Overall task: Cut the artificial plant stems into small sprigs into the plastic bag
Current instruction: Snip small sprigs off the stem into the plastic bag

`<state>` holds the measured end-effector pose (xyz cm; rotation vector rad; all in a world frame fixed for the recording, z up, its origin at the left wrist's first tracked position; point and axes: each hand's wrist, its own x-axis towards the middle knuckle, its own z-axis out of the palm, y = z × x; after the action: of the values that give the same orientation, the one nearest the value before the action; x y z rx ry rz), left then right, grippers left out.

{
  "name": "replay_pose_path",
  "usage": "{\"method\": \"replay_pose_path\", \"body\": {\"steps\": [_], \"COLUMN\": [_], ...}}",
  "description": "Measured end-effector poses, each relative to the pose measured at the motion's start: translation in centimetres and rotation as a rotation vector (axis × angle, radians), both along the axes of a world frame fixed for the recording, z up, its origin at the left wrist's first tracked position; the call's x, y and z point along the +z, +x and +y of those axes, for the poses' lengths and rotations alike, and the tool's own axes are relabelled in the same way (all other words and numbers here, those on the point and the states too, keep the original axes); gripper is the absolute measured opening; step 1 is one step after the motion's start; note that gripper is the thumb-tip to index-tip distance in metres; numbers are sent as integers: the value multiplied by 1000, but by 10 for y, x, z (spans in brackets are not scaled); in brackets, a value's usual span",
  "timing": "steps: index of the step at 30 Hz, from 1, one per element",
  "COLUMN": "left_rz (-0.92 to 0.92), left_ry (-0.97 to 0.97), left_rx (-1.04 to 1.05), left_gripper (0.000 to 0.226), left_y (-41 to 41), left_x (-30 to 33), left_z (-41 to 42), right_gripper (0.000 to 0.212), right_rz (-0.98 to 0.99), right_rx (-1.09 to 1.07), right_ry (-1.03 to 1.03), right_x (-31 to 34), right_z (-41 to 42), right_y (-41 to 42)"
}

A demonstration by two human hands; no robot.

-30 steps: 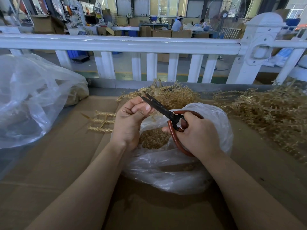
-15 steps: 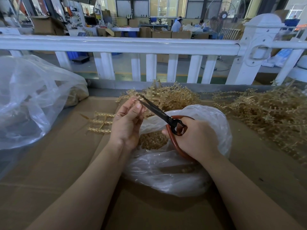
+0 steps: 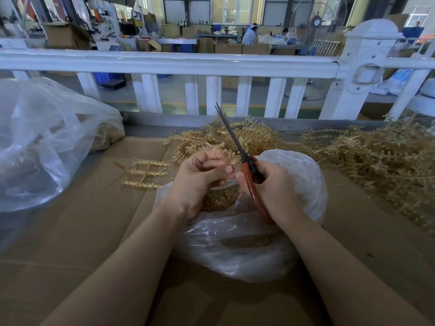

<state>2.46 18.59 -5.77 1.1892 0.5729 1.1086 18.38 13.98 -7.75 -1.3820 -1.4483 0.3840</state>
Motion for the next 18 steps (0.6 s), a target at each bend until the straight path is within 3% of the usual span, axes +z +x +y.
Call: {"method": "replay_pose_path", "body": {"steps": [3,6,11,15,18], "left_rz": [32,57,31,-48,-96], "left_ry": [-2,-5,-24,-70,-91], "left_rx": [-2,16,56,109,150], "left_gripper": [22,5,11,8,9], "left_y": [0,-1,-1,-4,-6], "left_x": [0,1,0,-1,-1], "left_z": [0,-1,-1,3,6], "right_gripper": [18,15,10,40,52], "right_rz": [-20,-90,-119,-209,-275], "right_rx": [9,-4,-88,-248,-237], "right_ry": [19,45,64,91,88], "right_x": [-2,-3,-3,-2,1], "right_z": [1,0,-2,-4,-6], "right_y": [1,2,0,1,2]}}
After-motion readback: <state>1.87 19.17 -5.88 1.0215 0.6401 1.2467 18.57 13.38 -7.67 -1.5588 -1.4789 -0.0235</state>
